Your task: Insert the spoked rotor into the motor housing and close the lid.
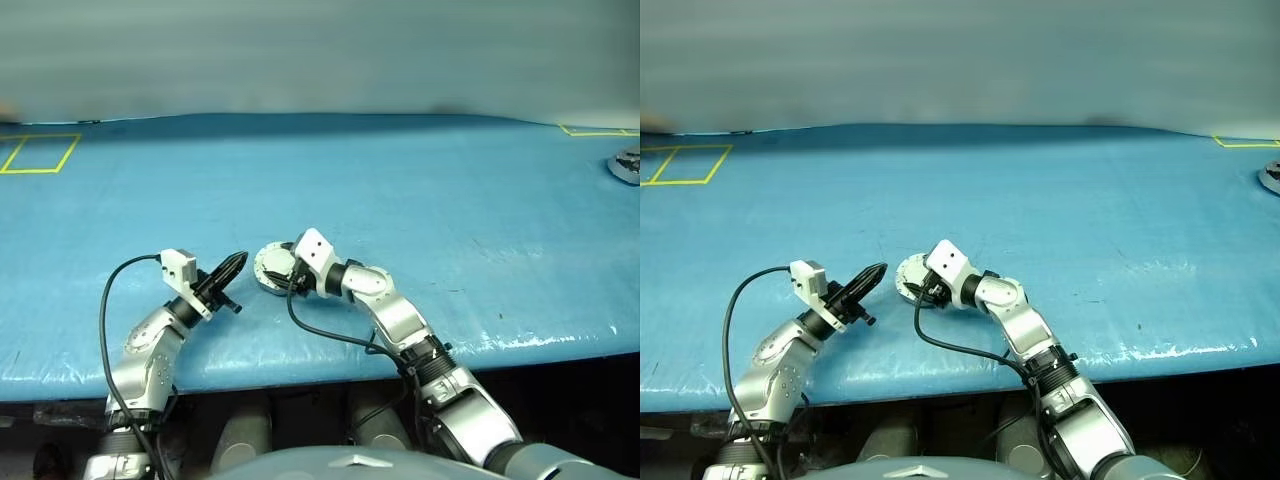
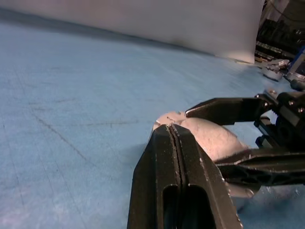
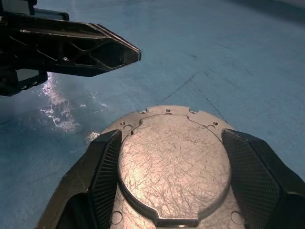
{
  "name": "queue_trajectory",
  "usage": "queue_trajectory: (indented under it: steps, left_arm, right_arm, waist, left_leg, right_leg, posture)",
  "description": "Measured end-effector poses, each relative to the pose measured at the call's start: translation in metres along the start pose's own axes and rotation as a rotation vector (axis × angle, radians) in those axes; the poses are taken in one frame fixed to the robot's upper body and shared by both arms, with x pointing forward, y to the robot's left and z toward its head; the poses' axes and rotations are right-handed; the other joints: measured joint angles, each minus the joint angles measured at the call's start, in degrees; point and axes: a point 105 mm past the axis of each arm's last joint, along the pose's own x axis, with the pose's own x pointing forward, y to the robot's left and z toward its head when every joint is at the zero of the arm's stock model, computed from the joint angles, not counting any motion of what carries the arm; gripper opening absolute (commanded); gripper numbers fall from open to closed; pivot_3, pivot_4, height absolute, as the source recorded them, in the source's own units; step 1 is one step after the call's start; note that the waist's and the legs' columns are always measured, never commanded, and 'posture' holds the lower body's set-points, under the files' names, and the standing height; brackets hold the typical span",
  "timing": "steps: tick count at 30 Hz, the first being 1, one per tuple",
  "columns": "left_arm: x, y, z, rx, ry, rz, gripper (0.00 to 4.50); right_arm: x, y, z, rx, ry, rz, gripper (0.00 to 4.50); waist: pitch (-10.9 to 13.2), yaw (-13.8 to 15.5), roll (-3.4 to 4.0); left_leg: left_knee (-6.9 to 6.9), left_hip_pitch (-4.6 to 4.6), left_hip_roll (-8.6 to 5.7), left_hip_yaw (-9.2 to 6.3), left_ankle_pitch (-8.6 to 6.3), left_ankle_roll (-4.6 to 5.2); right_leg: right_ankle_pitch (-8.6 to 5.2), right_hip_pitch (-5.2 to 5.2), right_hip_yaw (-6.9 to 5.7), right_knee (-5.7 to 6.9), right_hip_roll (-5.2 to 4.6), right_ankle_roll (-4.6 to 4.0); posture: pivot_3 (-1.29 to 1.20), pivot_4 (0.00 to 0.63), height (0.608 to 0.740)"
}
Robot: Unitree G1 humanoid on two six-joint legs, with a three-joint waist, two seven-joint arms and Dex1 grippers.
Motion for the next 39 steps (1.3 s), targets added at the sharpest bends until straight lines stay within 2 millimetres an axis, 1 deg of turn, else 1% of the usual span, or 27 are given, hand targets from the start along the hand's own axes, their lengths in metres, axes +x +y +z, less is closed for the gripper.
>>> queue_trajectory:
  steps: [3,7,9,13,17,21,24,27,32,34,39]
  left_arm:
    - [0.008,-0.003,0.000,0.004,0.048,-0.047,0.00]
    - [0.011,-0.008,-0.017,-0.001,0.159,-0.083,0.00]
    - [0.012,-0.007,-0.017,-0.001,0.165,-0.077,0.00]
    - [0.010,-0.002,-0.021,0.010,0.178,-0.027,0.00]
    - [0.003,0.004,-0.024,0.004,0.184,0.026,0.00]
    - [-0.003,0.004,-0.033,-0.010,0.211,0.033,0.00]
    - [-0.001,0.003,-0.032,-0.016,0.202,0.032,0.00]
    - [0.002,0.004,-0.027,-0.027,0.162,0.046,0.00]
    - [0.005,0.016,-0.010,-0.012,0.087,0.122,0.00]
    - [0.004,0.019,-0.008,-0.013,0.078,0.131,0.00]
    - [0.005,0.012,-0.010,-0.006,0.100,0.067,0.00]
  right_arm:
    - [-0.001,0.001,0.000,0.000,-0.006,-0.002,3.01]
    - [-0.002,0.001,0.000,0.003,-0.013,-0.016,3.01]
    - [-0.004,0.000,0.000,0.005,-0.013,-0.026,3.01]
    - [-0.008,-0.003,-0.002,0.020,-0.020,-0.052,3.01]
    - [-0.010,-0.004,-0.003,0.025,-0.023,-0.061,3.01]
    - [-0.011,-0.005,-0.002,0.027,-0.026,-0.062,3.01]
    - [-0.011,-0.005,-0.001,0.025,-0.026,-0.062,3.01]
    - [-0.012,-0.005,-0.001,0.022,-0.027,-0.062,3.01]
    - [-0.013,-0.004,-0.001,0.022,-0.029,-0.068,3.01]
    - [-0.014,-0.003,-0.001,0.024,-0.031,-0.072,3.01]
    - [-0.015,-0.002,-0.001,0.021,-0.032,-0.073,3.01]
  waist:
    - [0.0,0.0,0.01]
    - [0.0,0.0,0.03]
    - [0.0,0.1,0.02]
    - [0.0,0.7,0.03]
    - [0.0,1.2,0.03]
    - [0.0,1.3,0.00]
    - [0.1,1.3,0.02]
    - [0.1,1.3,0.01]
    - [0.1,1.4,-0.01]
    - [0.1,1.4,-0.01]
    - [0.1,1.4,-0.01]
  left_leg:
    - [-0.03,-0.04,-0.01,0.01,0.00,0.01]
    - [-0.10,-0.06,-0.02,0.00,0.00,0.00]
    - [-0.10,-0.06,-0.02,-0.04,0.00,0.00]
    - [-0.09,-0.06,-0.03,-0.06,-0.02,-0.02]
    - [-0.09,-0.07,-0.03,-0.08,-0.02,-0.03]
    - [-0.09,-0.15,-0.04,-0.08,-0.02,-0.04]
    - [-0.11,-0.17,-0.04,-0.09,-0.02,-0.04]
    - [-0.11,-0.24,-0.04,-0.10,-0.02,-0.04]
    - [-0.15,-0.25,-0.05,-0.10,-0.02,-0.03]
    - [-0.21,-0.25,-0.06,-0.10,-0.02,-0.03]
    - [-0.31,-0.25,-0.06,-0.10,-0.02,-0.04]
  right_leg:
    - [0.00,0.04,0.01,0.00,0.00,0.00]
    - [-0.01,0.02,0.02,0.00,0.00,-0.02]
    - [-0.02,0.02,0.00,-0.01,0.00,-0.03]
    - [-0.03,-0.06,0.00,-0.09,-0.01,-0.04]
    - [-0.03,-0.10,-0.03,-0.23,-0.02,-0.03]
    - [-0.03,-0.13,-0.05,-0.25,-0.04,-0.03]
    - [-0.03,-0.12,-0.07,-0.25,-0.04,-0.03]
    - [-0.03,-0.12,-0.09,-0.26,-0.04,-0.03]
    - [-0.02,-0.04,-0.09,-0.27,-0.04,-0.03]
    - [-0.02,-0.03,-0.09,-0.34,-0.04,-0.03]
    - [-0.01,0.01,-0.10,-0.55,-0.04,-0.01]
  posture:
    - [0.00,0.150,0.740]
    - [0.00,0.150,0.740]
    - [0.00,0.150,0.740]
    - [0.00,0.150,0.740]
    - [0.00,0.150,0.740]
    - [0.00,0.150,0.740]
    - [0.00,0.150,0.740]
    - [0.00,0.150,0.740]
    - [0.00,0.150,0.740]
    - [0.00,0.150,0.740]
    - [0.00,0.150,0.740]
